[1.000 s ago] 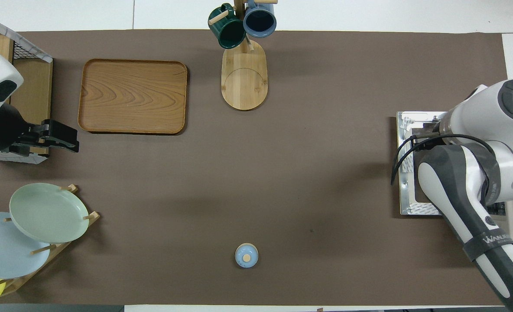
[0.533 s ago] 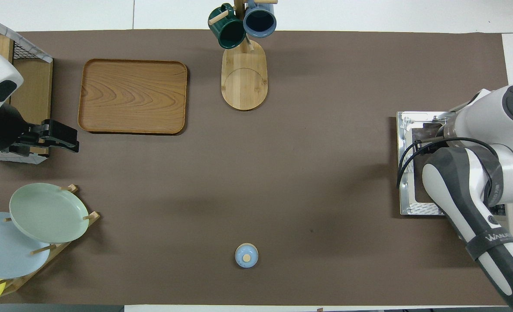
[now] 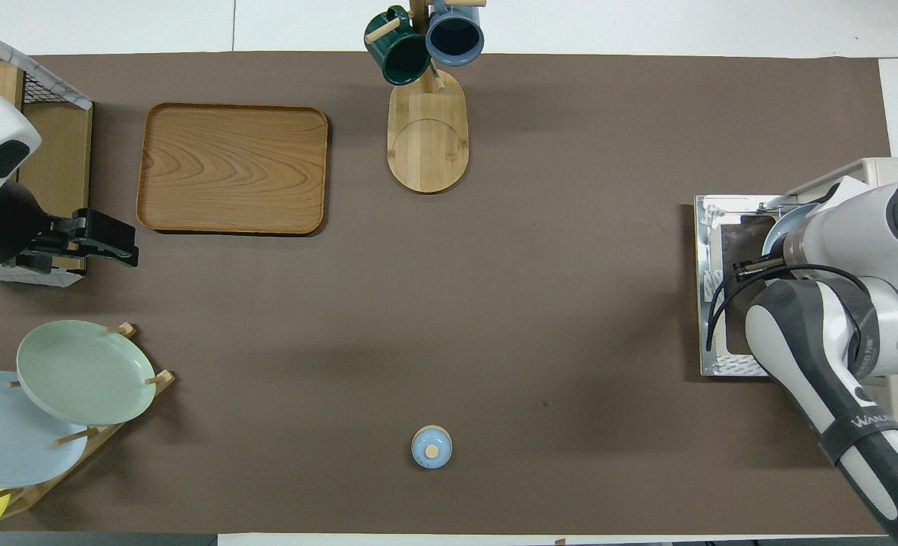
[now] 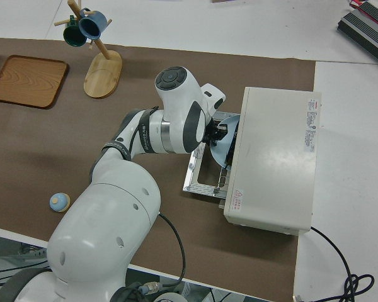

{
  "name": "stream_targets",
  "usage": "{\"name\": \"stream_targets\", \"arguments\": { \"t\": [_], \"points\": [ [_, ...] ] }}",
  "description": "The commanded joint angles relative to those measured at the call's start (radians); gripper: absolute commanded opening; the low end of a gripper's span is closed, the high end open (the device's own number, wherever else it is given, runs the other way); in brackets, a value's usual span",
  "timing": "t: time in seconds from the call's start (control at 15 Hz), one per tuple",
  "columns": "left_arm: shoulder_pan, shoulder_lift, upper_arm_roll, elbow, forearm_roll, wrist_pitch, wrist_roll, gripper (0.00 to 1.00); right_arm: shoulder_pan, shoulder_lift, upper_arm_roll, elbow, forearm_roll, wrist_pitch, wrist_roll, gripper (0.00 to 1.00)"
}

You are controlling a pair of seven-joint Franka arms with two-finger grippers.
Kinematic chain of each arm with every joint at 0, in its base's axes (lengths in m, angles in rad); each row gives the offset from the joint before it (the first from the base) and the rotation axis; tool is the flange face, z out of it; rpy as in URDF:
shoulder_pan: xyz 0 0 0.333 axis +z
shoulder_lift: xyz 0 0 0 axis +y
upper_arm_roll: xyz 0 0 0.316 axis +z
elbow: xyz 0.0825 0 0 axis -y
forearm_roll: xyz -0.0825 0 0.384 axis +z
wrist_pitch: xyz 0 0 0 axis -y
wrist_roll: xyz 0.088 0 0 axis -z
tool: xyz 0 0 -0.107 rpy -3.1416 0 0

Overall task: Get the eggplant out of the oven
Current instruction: 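Pull the eggplant out and lower it onto the light-blue plate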

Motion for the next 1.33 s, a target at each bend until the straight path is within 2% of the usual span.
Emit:
{"name": "stream_targets", "arguments": {
  "t": [0.0,0.27,0.53,0.67,0.8,1.0,1.07,1.13,1.27],
  "points": [
    [0.012,-0.006,-0.010,0.008,0.017,-0.016,0.011,1.00,0.010,-0.019,0.012,-0.001,-0.055,-0.017,-0.032,0.00],
    [0.012,-0.006,-0.010,0.008,0.017,-0.016,0.011,1.00,0.157,0.007,0.018,0.126,-0.053,-0.189,0.040,0.00],
    [0.012,-0.006,-0.010,0.008,0.017,-0.016,0.011,1.00,0.370,0.009,0.018,0.163,-0.053,-0.251,0.238,0.00],
    [0.012,-0.006,-0.010,0.008,0.017,-0.016,0.011,1.00,0.465,0.038,0.018,0.232,-0.049,-0.310,0.333,0.00],
    [0.012,-0.006,-0.010,0.008,0.017,-0.016,0.011,1.00,0.532,0.111,0.028,0.360,-0.041,-0.404,0.422,0.00],
    [0.012,-0.006,-0.010,0.008,0.017,-0.016,0.011,1.00,0.681,0.367,0.033,0.716,-0.023,-0.600,0.641,0.00],
    [0.012,-0.006,-0.010,0.008,0.017,-0.017,0.011,1.00,0.698,0.438,0.035,0.794,-0.001,-0.622,0.690,0.00],
    [0.012,-0.006,-0.010,0.007,0.017,-0.017,0.011,1.00,0.715,0.493,0.041,0.854,0.034,-0.608,0.745,0.00],
    [0.012,-0.006,-0.010,0.007,0.017,-0.016,0.011,1.00,0.750,0.553,0.056,0.893,0.052,-0.581,0.833,0.00]
  ]
}}
